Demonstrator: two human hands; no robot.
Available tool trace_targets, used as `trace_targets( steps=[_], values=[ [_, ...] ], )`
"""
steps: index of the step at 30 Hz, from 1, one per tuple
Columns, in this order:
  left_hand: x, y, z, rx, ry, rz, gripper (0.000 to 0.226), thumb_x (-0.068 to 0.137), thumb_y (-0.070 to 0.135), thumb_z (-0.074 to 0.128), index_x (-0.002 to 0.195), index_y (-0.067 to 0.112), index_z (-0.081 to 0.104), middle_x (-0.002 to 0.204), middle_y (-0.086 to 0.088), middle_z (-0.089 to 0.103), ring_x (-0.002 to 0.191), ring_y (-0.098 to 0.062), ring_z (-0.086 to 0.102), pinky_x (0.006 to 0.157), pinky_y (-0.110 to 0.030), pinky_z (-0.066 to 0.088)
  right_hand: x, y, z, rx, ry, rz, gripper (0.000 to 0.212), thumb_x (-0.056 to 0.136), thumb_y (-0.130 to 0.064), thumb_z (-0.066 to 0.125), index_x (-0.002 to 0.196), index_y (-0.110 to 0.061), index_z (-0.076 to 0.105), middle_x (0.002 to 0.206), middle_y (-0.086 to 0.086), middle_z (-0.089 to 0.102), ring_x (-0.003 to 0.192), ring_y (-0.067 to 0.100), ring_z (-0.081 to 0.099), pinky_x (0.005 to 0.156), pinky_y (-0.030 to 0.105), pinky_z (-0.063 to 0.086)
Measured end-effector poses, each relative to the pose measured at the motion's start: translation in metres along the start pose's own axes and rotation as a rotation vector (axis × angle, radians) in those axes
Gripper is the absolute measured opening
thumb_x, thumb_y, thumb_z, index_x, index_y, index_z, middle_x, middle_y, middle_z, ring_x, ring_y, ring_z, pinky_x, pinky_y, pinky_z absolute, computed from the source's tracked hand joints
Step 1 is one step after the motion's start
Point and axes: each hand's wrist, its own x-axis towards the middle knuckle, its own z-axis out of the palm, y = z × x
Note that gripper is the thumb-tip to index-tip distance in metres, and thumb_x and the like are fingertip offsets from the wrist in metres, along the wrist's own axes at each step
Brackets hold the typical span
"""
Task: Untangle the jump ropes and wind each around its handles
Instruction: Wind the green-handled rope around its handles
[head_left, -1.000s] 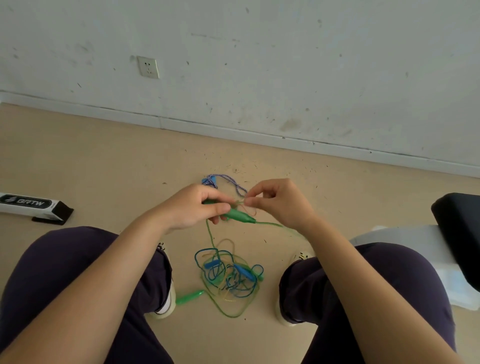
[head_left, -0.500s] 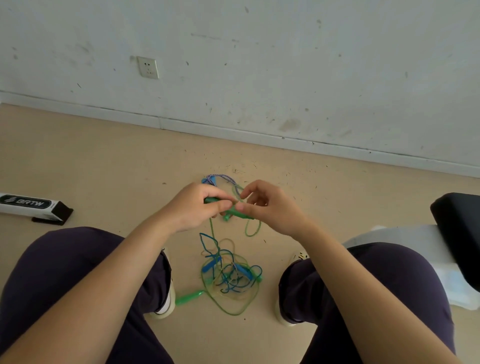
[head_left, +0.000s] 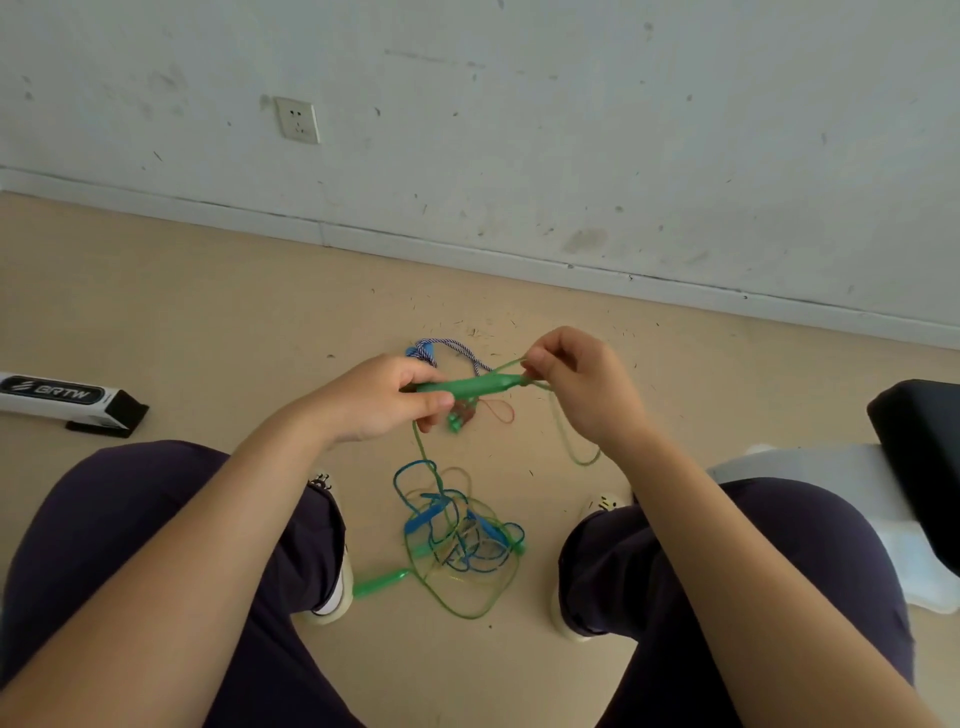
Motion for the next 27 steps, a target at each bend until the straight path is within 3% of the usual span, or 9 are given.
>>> trace_targets(
  steps=[2,3,7,12,16,18,20,24,27],
  values=[
    [0.0,-0.001,0.0,0.004,0.02,0.01,0.014,0.099,0.02,0.059,0.101,0.017,0.072,0.073,0.007,0.068,0.071,-0.004,0.062,0.081,-0.025,0.045,-0.001,0.0,0.0,0.078,-0.04,0.016,0.012,0.098,-0.016,0.055,0.089,-0.012,0.062,0.079,0.007,0.073,0.077,0.028,0.07,0.083,0.052,0.055],
    [0.0,0.0,0.002,0.009,0.025,0.018,0.014,0.099,0.019,0.058,0.1,0.016,0.072,0.071,0.009,0.068,0.07,-0.005,0.062,0.08,-0.024,0.046,-0.001,0.0,0.0,0.126,-0.081,0.025,0.012,0.099,-0.017,0.054,0.092,-0.01,0.061,0.081,0.011,0.072,0.074,0.031,0.07,0.082,0.054,0.055],
    [-0.001,0.001,0.009,-0.051,0.001,0.043,0.02,0.101,0.012,0.054,0.092,0.024,0.068,0.071,0.007,0.066,0.065,-0.011,0.063,0.075,-0.026,0.048,-0.007,0.0,0.006,0.178,-0.275,0.014,0.014,0.095,-0.021,0.063,0.106,-0.013,0.061,0.079,0.011,0.067,0.054,0.017,0.056,0.055,0.027,0.046],
    [-0.004,0.008,0.022,-0.154,-0.165,0.0,0.012,0.099,0.02,0.059,0.108,0.015,0.065,0.07,-0.001,0.068,0.064,-0.022,0.066,0.072,-0.031,0.054,-0.011,-0.005,0.013,0.19,-0.354,0.038,0.004,0.088,-0.013,0.072,0.091,-0.014,0.07,0.061,0.0,0.059,0.046,0.01,0.041,0.044,0.02,0.034],
    [-0.005,0.013,0.028,-0.008,-0.108,0.003,0.015,0.097,0.035,0.06,0.099,0.02,0.062,0.054,-0.001,0.062,0.05,-0.017,0.06,0.069,-0.031,0.054,-0.012,-0.011,0.012,0.19,-0.368,0.078,0.011,0.085,-0.021,0.075,0.084,-0.012,0.068,0.056,-0.001,0.055,0.044,0.006,0.042,0.043,0.017,0.032],
    [-0.005,0.011,0.021,-0.058,-0.049,0.001,0.018,0.097,0.032,0.061,0.096,0.014,0.061,0.052,-0.001,0.059,0.044,-0.017,0.054,0.06,-0.034,0.052,-0.008,-0.01,0.003,0.156,-0.328,0.103,0.015,0.081,-0.023,0.079,0.079,-0.013,0.067,0.054,-0.001,0.056,0.044,0.007,0.041,0.043,0.019,0.031],
    [-0.004,0.008,0.013,-0.134,0.021,0.003,0.018,0.098,0.027,0.061,0.093,0.01,0.061,0.056,0.0,0.061,0.044,-0.016,0.051,0.052,-0.027,0.047,-0.006,-0.009,-0.006,0.111,-0.298,0.097,0.015,0.08,-0.023,0.08,0.075,-0.015,0.068,0.052,-0.005,0.056,0.043,0.006,0.039,0.045,0.021,0.03],
    [-0.006,0.006,0.003,-0.196,-0.015,-0.004,0.014,0.096,0.021,0.064,0.092,0.008,0.065,0.062,0.0,0.061,0.048,-0.013,0.048,0.053,-0.021,0.043,-0.008,-0.012,-0.012,0.062,-0.322,0.066,0.013,0.082,-0.016,0.077,0.087,-0.005,0.071,0.047,-0.013,0.053,0.044,0.0,0.038,0.047,0.014,0.032],
    [-0.009,0.003,-0.002,-0.17,-0.027,-0.059,0.02,0.093,0.022,0.068,0.093,0.002,0.067,0.061,0.0,0.06,0.049,-0.013,0.048,0.054,-0.019,0.044,-0.003,-0.007,-0.017,0.016,-0.196,0.049,0.013,0.081,-0.023,0.079,0.083,-0.012,0.073,0.062,-0.001,0.056,0.059,0.01,0.045,0.061,0.026,0.04]
  ],
)
